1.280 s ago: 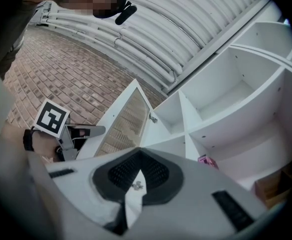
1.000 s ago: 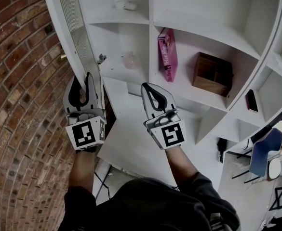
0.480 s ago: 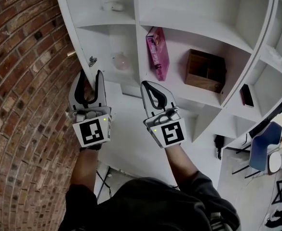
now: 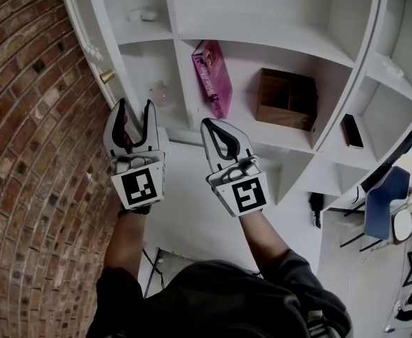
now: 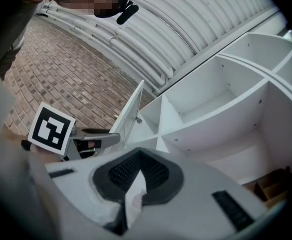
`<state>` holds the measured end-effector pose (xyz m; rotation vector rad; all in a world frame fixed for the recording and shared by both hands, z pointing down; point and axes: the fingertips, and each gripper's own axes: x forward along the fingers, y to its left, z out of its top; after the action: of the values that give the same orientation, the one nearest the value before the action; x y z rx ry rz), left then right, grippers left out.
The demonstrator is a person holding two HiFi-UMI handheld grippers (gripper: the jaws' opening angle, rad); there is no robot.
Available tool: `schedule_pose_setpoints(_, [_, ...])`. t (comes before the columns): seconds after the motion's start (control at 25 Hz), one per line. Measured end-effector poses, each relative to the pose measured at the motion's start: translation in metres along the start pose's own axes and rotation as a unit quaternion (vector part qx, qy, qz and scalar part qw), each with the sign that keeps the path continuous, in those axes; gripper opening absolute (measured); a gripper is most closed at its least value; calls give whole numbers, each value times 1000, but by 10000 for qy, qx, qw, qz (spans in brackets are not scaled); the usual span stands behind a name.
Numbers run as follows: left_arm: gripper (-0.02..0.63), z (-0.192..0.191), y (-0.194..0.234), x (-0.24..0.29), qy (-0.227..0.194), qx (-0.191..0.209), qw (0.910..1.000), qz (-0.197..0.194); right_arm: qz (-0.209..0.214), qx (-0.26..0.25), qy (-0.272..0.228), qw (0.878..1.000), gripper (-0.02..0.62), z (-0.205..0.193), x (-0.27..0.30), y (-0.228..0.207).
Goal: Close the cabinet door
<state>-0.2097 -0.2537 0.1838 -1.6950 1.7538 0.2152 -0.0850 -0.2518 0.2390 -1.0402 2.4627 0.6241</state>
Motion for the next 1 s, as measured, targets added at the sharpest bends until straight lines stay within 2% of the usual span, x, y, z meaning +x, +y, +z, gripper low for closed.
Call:
schedule_pose_setpoints(0.36, [195,-5,-17,14,-81,-34,9999,-119,-85,0,17,10000,1,-4,-2,-9])
schedule_pose_setpoints(1.0, [202,-13,-36,36,-253,-306,9975,-586,-87,-28,93,9999,1,-14,4,-18])
